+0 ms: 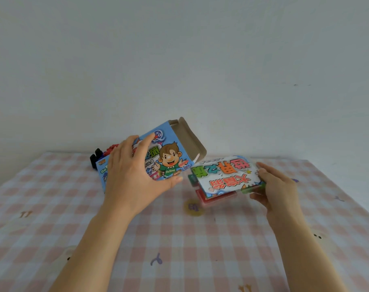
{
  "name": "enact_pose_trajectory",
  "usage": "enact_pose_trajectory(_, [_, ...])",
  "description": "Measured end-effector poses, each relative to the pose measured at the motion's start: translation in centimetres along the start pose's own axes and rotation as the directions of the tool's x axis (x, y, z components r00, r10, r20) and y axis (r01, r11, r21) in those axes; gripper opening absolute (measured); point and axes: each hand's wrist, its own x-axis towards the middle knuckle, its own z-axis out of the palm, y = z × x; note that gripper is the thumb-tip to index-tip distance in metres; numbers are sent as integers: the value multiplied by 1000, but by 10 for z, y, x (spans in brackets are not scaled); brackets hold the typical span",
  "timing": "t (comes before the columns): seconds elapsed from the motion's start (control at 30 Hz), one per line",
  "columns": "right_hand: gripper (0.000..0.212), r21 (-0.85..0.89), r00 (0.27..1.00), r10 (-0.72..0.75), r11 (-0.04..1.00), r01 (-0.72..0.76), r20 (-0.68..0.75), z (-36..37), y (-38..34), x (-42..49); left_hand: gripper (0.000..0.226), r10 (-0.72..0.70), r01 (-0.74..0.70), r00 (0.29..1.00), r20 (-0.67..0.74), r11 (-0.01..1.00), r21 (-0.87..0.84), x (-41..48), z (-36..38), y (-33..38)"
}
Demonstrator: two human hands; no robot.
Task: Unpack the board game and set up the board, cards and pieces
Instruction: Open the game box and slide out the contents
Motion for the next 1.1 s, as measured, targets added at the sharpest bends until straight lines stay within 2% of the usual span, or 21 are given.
enact_pose_trajectory(0.23, [27,-270,989,-112,954,133,91,8,7,-6,105,22,-17,993,112,999,-51,-4,5,2])
enact_pose_trajectory(0.27, [27,-352,985,-148,921,170,88,7,9,-5,106,37,-30,993,114,998,-62,-4,5,3])
enact_pose_trajectory(0.33, [28,-565,961,-255,780,268,104,6,12,-6,110,51,-42,991,123,996,-73,-5,5,5])
enact_pose_trajectory(0.37, [29,-635,942,-313,706,315,119,6,13,-6,112,51,-42,991,127,996,-73,-5,5,6])
enact_pose_trajectory(0.4, [28,-649,923,-363,673,354,127,6,13,-8,113,51,-43,990,131,997,-68,-5,4,7])
enact_pose_trajectory(0.5, [26,-520,885,-443,727,448,144,11,3,-18,115,67,-60,989,130,997,-56,-6,4,9])
enact_pose_trajectory(0.6, [33,-224,865,-319,877,424,388,21,-6,-37,116,99,-95,989,107,995,-41,-6,4,11])
enact_pose_trajectory(0.67, [36,-166,807,-230,913,373,544,28,-6,-48,115,123,-122,989,87,992,-20,-7,3,13])
enact_pose_trajectory(0.73, [22,-161,764,-217,909,386,608,34,-4,-53,115,160,-160,984,75,987,-1,-7,3,15])
enact_pose_trajectory(0.8, [13,-126,769,-224,922,367,599,35,-4,-53,116,199,-200,977,83,980,5,-7,3,17])
enact_pose_trajectory(0.93, [10,42,818,-236,967,252,525,27,-8,-44,118,203,-200,975,90,979,-46,-6,0,18])
enact_pose_trajectory(1.1, [24,220,853,-224,967,132,471,23,-11,-38,92,176,-177,984,-20,980,-89,-4,-4,18])
